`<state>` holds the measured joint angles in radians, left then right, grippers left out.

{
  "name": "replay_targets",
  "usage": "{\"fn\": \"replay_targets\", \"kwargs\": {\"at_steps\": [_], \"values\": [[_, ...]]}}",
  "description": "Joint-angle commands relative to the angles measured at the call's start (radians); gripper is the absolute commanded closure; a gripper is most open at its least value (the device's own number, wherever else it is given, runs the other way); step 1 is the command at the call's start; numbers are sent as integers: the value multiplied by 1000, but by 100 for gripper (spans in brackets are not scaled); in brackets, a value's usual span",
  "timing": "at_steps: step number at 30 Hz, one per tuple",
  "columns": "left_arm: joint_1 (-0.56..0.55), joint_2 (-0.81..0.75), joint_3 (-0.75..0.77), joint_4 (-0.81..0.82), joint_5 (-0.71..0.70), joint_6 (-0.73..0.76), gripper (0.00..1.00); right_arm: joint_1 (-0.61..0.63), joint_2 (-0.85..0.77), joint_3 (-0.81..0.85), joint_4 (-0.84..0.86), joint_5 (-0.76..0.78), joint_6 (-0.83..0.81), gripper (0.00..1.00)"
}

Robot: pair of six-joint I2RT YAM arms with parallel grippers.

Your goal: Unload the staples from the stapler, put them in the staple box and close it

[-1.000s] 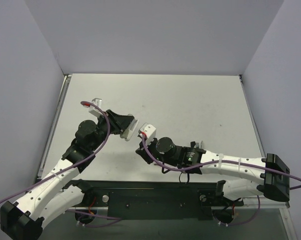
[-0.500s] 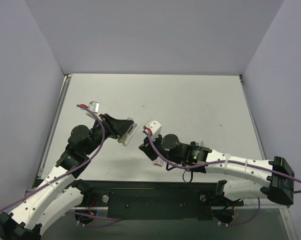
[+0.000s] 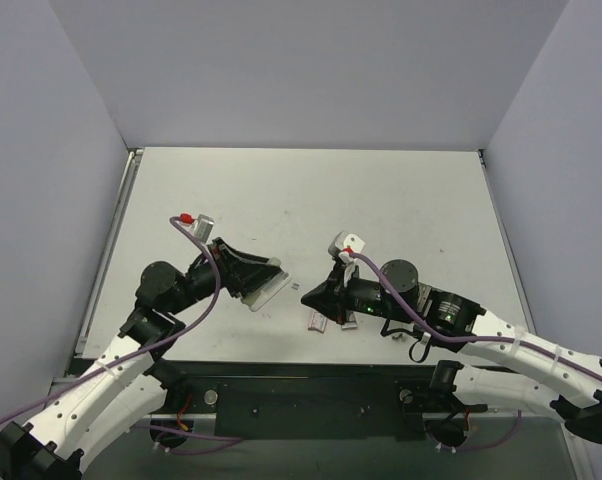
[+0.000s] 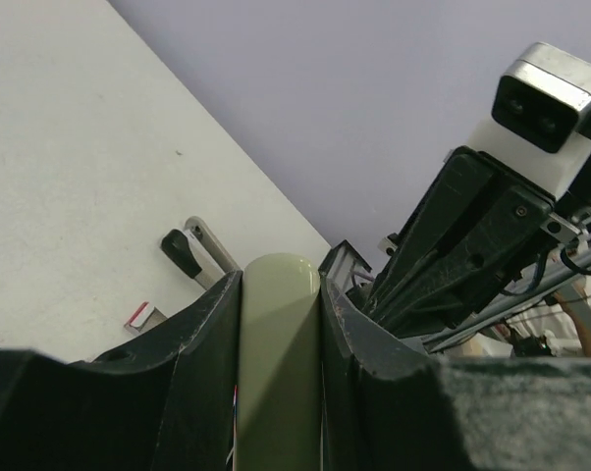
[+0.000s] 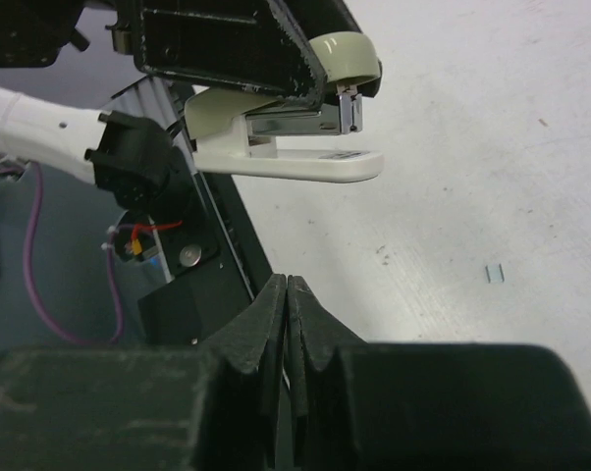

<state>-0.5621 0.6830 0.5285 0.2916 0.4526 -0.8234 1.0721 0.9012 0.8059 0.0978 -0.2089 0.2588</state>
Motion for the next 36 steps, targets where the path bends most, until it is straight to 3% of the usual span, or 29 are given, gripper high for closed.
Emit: {"fn": "replay_targets", "kwargs": {"at_steps": [1,9,15,32,36], "values": [[-2,-5,-19,257,155,-11,100,-11,-27,15,-63,-148,5,100],[-7,-2,-48,411,248,-43,100,-9,-22,7,-35,-227,20,100],[-18,-3,-51,425,277,-42,100,-11,19,39,6,-259,27,100],[-77,-39,-67,388,327,7,100,-23,160,220,33,-346,-21,100],[-122,-37,-58,316,342,62,100,-21,211,285,8,-382,-42,100]]}}
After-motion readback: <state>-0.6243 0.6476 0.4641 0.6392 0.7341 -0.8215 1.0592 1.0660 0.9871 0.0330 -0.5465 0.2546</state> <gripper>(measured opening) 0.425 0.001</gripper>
